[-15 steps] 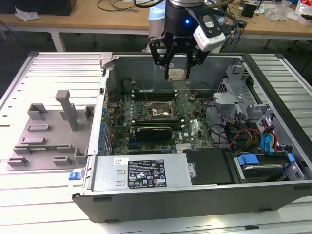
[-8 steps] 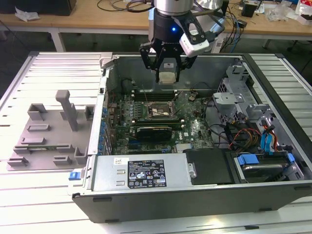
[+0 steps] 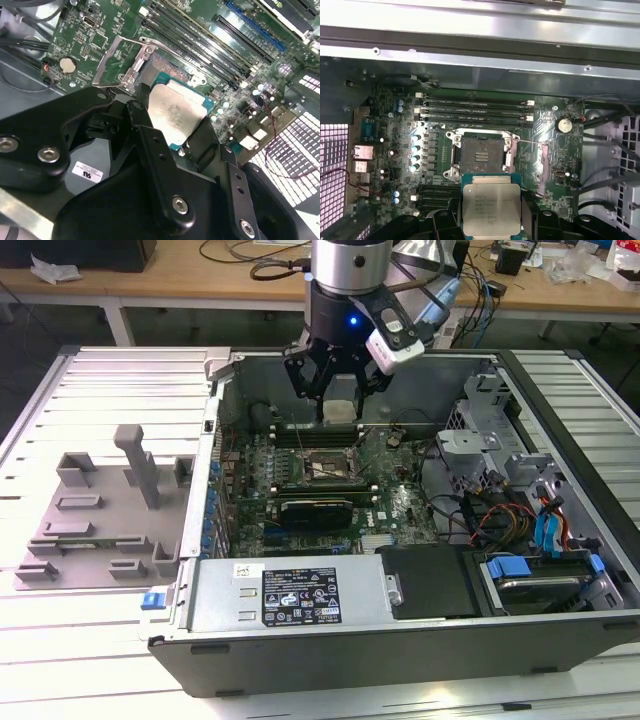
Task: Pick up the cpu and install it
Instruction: 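Pick up the cpu and move it towards the insertion slot, then place the cpu into insertion slot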
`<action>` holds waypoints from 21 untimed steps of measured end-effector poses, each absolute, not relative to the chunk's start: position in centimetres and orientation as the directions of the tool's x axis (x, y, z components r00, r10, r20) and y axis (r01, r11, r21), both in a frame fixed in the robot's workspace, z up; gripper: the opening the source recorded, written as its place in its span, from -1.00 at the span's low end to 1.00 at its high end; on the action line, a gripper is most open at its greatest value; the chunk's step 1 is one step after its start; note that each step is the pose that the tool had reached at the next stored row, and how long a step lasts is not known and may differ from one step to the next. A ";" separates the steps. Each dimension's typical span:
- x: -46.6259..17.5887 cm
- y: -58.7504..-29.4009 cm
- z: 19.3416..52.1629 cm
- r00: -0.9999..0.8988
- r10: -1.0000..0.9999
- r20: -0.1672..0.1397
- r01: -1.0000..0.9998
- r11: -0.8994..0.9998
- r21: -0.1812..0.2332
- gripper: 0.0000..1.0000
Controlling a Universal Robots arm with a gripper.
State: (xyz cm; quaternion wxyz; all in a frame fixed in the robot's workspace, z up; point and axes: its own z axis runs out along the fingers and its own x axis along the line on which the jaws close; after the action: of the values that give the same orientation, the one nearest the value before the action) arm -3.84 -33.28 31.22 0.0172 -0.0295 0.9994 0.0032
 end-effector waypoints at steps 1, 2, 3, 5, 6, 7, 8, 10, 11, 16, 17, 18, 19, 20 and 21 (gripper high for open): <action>-3.9 -33.3 31.0 -0.998 -0.059 -0.034 -0.059 0.998 0.005 0.09; -3.9 -33.3 30.6 -0.998 -0.059 -0.034 -0.059 0.998 0.005 0.09; -3.9 -33.3 30.4 -0.998 -0.059 -0.034 -0.059 0.998 0.005 0.09; -3.9 -33.3 30.4 -0.998 -0.058 -0.034 -0.058 0.998 0.005 0.09; -3.9 -33.3 30.4 -0.998 -0.058 -0.034 -0.058 0.998 0.005 0.09; -3.9 -33.3 30.4 -0.998 -0.058 -0.034 -0.059 0.998 0.005 0.09; -3.9 -33.3 30.3 -0.998 -0.058 -0.034 -0.058 0.998 0.005 0.09; -3.9 -33.3 30.3 -0.998 -0.058 -0.034 -0.059 0.998 0.005 0.09; -3.9 -33.3 30.3 -0.998 -0.058 -0.034 -0.059 0.998 0.005 0.09; -3.9 -33.3 30.3 -0.998 -0.058 -0.034 -0.059 0.998 0.005 0.09; -3.9 -33.3 30.3 -0.998 -0.058 -0.034 -0.058 0.998 0.005 0.09; -3.9 -33.3 30.3 -0.998 -0.058 -0.034 -0.059 0.998 0.005 0.09; -3.9 -33.3 30.3 -0.998 -0.058 -0.034 -0.059 0.998 0.005 0.09; -3.9 -33.3 30.3 -0.998 -0.054 -0.034 -0.054 0.999 0.005 0.09; -3.9 -33.3 30.3 -0.999 -0.038 -0.034 -0.038 0.999 0.006 0.09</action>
State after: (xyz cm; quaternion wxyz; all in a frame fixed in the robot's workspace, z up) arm -3.89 -33.28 30.29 0.0172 -0.0190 0.9997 0.0031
